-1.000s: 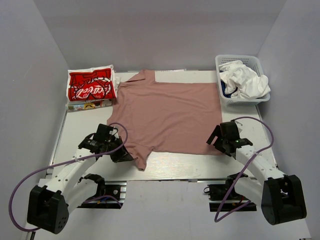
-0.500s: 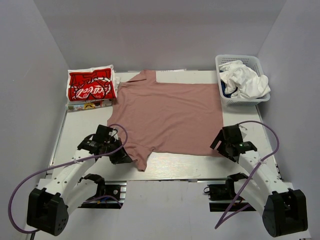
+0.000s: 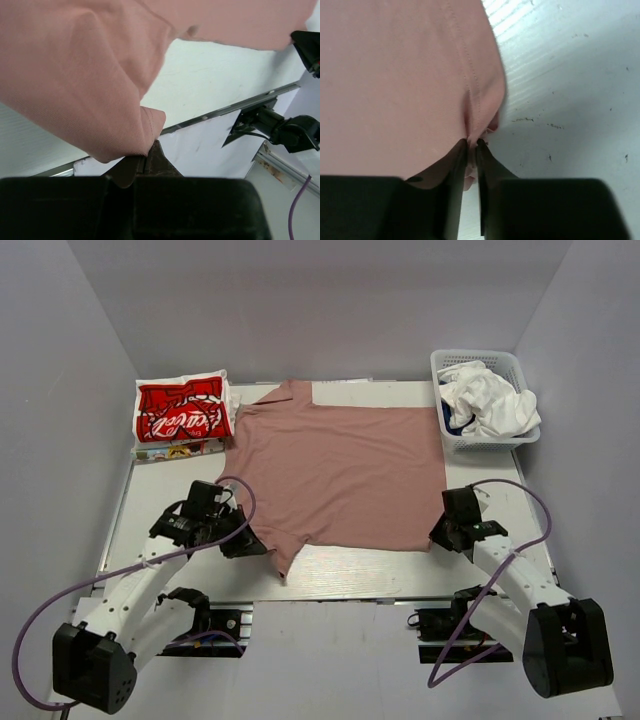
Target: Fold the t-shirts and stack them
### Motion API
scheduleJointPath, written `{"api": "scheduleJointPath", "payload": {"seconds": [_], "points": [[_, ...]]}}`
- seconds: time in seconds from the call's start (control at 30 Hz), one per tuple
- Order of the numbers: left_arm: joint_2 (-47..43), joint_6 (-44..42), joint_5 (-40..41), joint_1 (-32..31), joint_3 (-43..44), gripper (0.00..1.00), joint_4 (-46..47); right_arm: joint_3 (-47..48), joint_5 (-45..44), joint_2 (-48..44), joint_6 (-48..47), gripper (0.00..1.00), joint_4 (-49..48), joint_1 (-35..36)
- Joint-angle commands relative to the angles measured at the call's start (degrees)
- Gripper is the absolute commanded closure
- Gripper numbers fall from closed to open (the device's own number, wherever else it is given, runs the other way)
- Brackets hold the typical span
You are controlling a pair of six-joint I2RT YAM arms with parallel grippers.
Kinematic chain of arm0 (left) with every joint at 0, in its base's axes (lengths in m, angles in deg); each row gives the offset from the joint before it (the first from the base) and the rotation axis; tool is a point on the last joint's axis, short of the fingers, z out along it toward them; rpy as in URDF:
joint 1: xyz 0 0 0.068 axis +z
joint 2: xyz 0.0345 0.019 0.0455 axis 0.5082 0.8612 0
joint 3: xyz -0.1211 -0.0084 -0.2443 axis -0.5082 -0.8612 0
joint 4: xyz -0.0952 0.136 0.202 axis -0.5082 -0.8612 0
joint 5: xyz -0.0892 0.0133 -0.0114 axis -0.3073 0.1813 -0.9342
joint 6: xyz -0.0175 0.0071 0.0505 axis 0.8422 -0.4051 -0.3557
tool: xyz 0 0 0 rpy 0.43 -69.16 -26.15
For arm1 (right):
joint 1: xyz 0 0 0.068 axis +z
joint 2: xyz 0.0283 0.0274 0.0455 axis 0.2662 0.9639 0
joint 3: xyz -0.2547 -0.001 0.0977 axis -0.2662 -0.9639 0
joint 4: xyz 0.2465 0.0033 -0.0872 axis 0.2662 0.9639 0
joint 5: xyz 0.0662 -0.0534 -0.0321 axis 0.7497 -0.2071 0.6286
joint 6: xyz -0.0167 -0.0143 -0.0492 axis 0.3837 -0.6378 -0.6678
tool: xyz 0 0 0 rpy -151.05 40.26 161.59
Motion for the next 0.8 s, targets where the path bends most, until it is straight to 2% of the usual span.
{"api": "scheduleJointPath", "payload": {"seconds": [0.0, 0.03, 0.07, 0.17, 0.27, 0.37, 0.47, 0.57, 0.77], "points": [[-1.19, -1.41, -2.02, -0.17, 4.01, 1.0, 3.14, 0.13, -0.27, -1.36, -0.56, 0.84, -2.26, -0.1], [-1.19, -1.41, -2.02, -0.17, 4.54, 1.0, 3.76, 0.4, -0.09, -2.14, -0.83, 0.97, -2.35, -0.1], [-0.67, -1.41, -2.54, -0.17, 5.67, 1.0, 5.16, 1.27, 0.52, -2.5, -1.18, 1.0, -2.18, -0.1], [1.44, -1.93, -3.69, -0.17, 8.48, 1.0, 7.97, 3.81, 1.49, -2.15, -2.32, 1.0, -1.82, -0.01], [5.3, -0.89, -0.1, 0.61, 12.18, 1.0, 13.25, 6.36, 2.11, -0.14, -3.2, 1.0, -4.54, -0.1], [11.36, 1.13, 13.31, 0.62, 19.11, 1.0, 13.87, 11.63, 2.28, 4.32, -3.99, 1.0, -6.39, -0.19], [18.81, 2.19, 23.43, 1.14, 26.41, 1.0, 12.56, 16.12, 0.88, 8.55, -4.43, 1.0, -6.75, -0.27], [25.86, 2.72, 29.51, 1.67, 35.2, 1.0, 9.4, 21.39, -0.26, 14.45, -5.31, 1.0, -6.92, -0.89], [42.73, 0.0, 33.83, 3.51, 47.77, 1.0, 9.75, 34.03, -1.14, 25.87, -7.24, 1.0, -7.46, -2.47]]}}
